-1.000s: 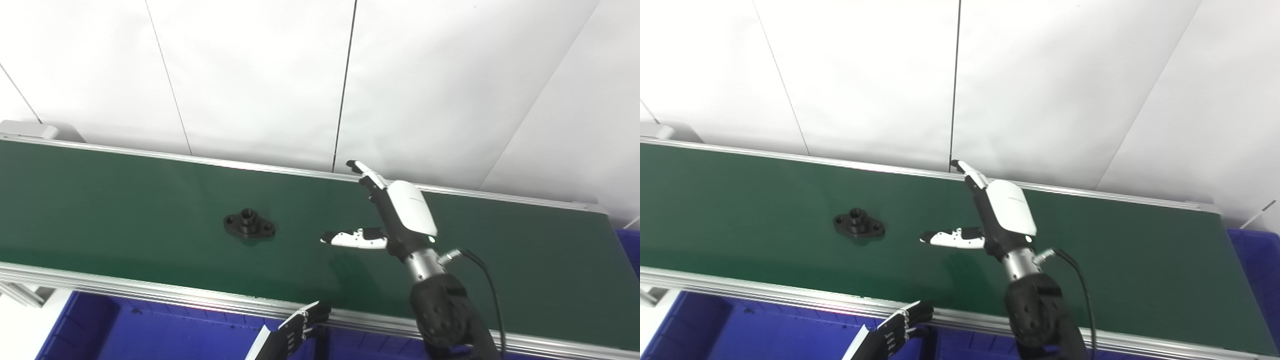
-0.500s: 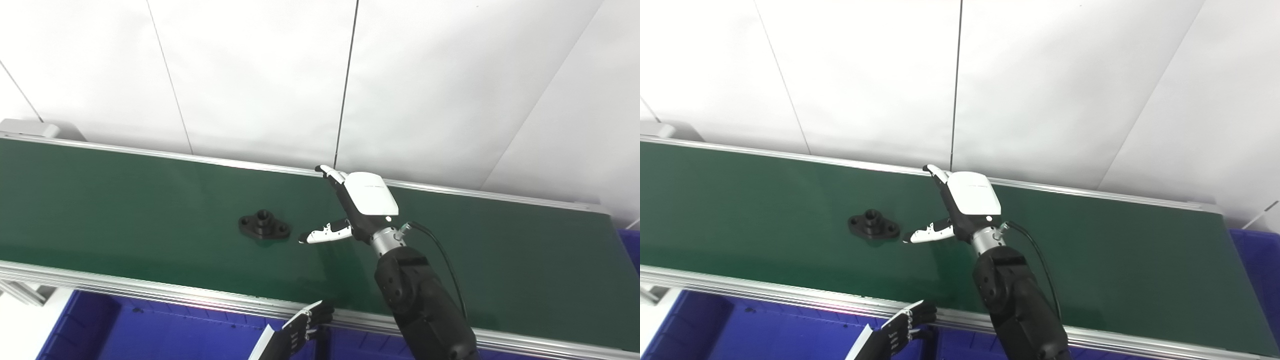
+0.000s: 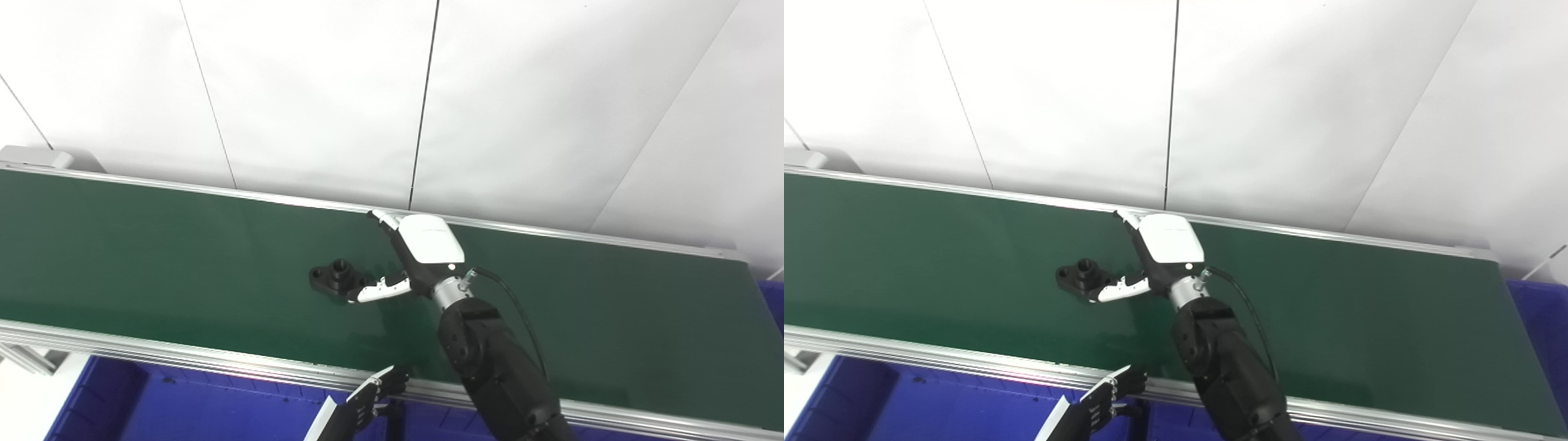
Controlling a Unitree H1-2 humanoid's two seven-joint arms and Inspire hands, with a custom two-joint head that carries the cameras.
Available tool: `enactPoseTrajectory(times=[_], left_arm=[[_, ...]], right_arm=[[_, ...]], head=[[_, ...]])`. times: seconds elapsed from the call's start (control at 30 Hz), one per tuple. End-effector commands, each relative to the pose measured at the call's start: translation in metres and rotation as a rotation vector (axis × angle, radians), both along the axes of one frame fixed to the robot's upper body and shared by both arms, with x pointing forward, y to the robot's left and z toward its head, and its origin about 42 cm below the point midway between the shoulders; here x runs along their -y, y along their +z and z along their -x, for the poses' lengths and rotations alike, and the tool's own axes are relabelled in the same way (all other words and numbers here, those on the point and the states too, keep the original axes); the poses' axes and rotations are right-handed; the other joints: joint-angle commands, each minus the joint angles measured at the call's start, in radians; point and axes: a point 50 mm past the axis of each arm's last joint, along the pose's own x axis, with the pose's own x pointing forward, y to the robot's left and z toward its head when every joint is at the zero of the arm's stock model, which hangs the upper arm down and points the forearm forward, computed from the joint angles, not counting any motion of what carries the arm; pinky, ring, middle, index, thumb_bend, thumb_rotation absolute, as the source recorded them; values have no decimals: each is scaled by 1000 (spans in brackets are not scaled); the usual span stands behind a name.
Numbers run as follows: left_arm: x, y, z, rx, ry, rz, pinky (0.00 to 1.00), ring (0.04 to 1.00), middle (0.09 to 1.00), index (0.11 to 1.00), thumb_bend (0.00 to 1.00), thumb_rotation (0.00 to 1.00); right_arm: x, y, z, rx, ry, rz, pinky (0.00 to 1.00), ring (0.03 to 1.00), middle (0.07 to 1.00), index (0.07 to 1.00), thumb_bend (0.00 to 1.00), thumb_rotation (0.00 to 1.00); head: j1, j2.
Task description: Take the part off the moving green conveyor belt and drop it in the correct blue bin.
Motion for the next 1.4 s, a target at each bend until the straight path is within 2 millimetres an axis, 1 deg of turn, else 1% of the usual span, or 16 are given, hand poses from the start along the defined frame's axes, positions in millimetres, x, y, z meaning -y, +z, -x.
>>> enactPoseTrajectory(times=[0.0,0.23,0.33,0.4,0.47,0.5,0.63,0.67,0.73,0.77,0.8,0.83,0.93,1.0,1.23,1.37], left_arm=[[21,16,-4,56,-11,55,704,851,877,866,943,634],[23,19,-4,56,-18,52,689,844,875,867,931,628],[23,19,-4,53,-17,52,688,842,871,862,936,627],[23,20,-3,51,-11,43,684,839,870,860,943,631],[24,21,-3,56,-12,50,681,837,869,861,929,622],[24,21,-3,56,-15,54,681,837,869,861,928,621],[23,22,-2,57,-18,40,686,842,875,868,933,635],[23,22,-2,53,-20,41,687,844,876,869,937,638],[22,22,-1,50,-21,44,698,848,877,871,943,638],[22,22,-1,47,-21,47,697,846,876,871,934,628],[21,22,-1,46,-21,48,697,846,876,871,931,623],[20,22,-1,43,-25,47,701,850,881,874,926,619],[19,22,-1,39,-29,46,710,855,885,875,918,615],[18,22,-2,38,-31,46,719,859,886,875,913,611],[15,21,-2,29,-33,37,711,851,885,875,893,603],[14,21,-2,25,-33,36,717,853,882,875,887,605]], right_arm=[[-12,21,-9,39,8,-19,559,699,796,900,949,570],[-21,15,-8,19,25,-23,480,597,722,850,950,540],[-24,13,-9,-8,33,-13,438,541,663,820,924,551],[-25,12,-9,-24,33,6,376,480,606,799,909,573],[-26,9,-8,-34,29,21,317,415,550,775,878,560],[-25,5,-9,-40,25,32,313,411,546,773,876,559],[-20,-6,-10,-51,19,79,258,338,449,687,696,439],[-18,-9,-10,-54,17,88,250,326,437,675,670,420],[-15,-13,-10,-58,15,114,216,284,389,562,564,249],[-13,-16,-10,-58,14,130,192,260,364,519,530,178],[-12,-17,-10,-59,13,145,186,254,381,504,522,128],[-10,-18,-9,-60,12,160,178,247,441,492,524,42],[-8,-21,-10,-55,10,193,158,225,465,484,526,6],[-7,-22,-10,-54,10,209,133,198,468,484,526,1],[-5,-22,-10,-61,4,216,131,196,470,486,526,0],[-3,-21,-8,-63,-1,187,124,186,469,486,526,0]], head=[[3,1],[9,5],[10,6],[12,7],[14,10],[15,13],[16,17],[16,20],[15,22],[15,22],[14,24],[14,24],[13,26],[13,28],[8,31],[3,32]])
